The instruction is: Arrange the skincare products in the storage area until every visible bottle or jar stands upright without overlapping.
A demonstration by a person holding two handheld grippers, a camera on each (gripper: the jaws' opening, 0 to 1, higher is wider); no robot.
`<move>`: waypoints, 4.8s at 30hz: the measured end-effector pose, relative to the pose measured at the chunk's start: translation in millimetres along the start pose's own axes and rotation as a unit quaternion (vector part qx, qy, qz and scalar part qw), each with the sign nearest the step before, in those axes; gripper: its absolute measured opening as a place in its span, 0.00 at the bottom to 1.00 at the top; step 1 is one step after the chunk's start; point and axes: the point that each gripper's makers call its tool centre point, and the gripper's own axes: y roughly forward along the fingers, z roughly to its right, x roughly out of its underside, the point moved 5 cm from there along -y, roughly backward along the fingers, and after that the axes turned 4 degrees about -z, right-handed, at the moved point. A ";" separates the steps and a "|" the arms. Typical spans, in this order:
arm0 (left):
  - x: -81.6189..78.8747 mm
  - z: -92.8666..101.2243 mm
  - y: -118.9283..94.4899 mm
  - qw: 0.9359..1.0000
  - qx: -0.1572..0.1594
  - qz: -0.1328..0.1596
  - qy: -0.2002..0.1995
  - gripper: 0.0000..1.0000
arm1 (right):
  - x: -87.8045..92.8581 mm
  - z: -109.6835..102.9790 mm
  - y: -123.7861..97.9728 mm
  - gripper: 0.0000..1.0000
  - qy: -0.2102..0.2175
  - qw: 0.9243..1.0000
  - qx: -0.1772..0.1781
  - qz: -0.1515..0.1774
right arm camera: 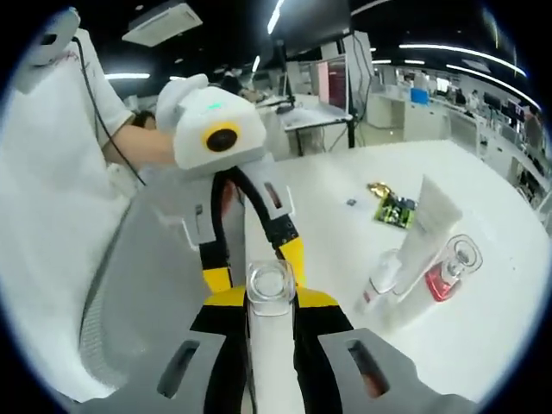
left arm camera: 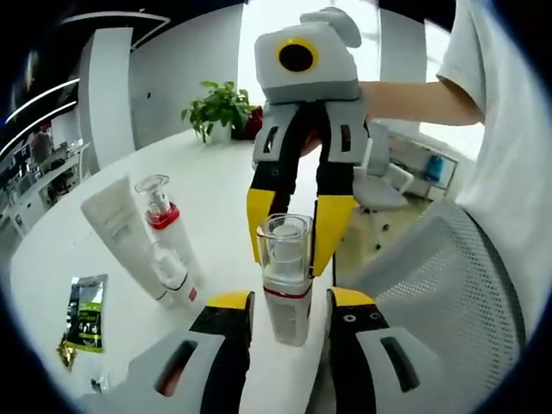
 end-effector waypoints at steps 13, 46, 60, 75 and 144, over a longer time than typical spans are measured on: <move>34.3 -22.1 -14.6 0.998 -0.048 0.006 -0.045 0.62 | 24.1 27.5 5.3 0.18 -0.008 0.998 0.047 -0.042; 68.5 -33.8 -34.3 0.985 -0.104 0.026 -0.135 0.88 | 29.5 88.1 15.7 0.18 -0.048 0.994 0.093 -0.041; 68.3 -33.6 -30.9 0.986 -0.095 0.022 -0.138 0.86 | 24.6 100.5 18.3 0.18 -0.051 0.993 0.105 -0.031; 69.1 -35.3 -30.3 0.986 -0.093 0.020 -0.139 0.86 | 24.9 99.6 19.7 0.20 -0.033 0.993 0.111 -0.025; 86.6 -34.0 -147.1 0.957 -0.196 0.033 -0.209 0.96 | 15.5 -4.5 -12.3 0.94 0.194 0.941 0.260 0.100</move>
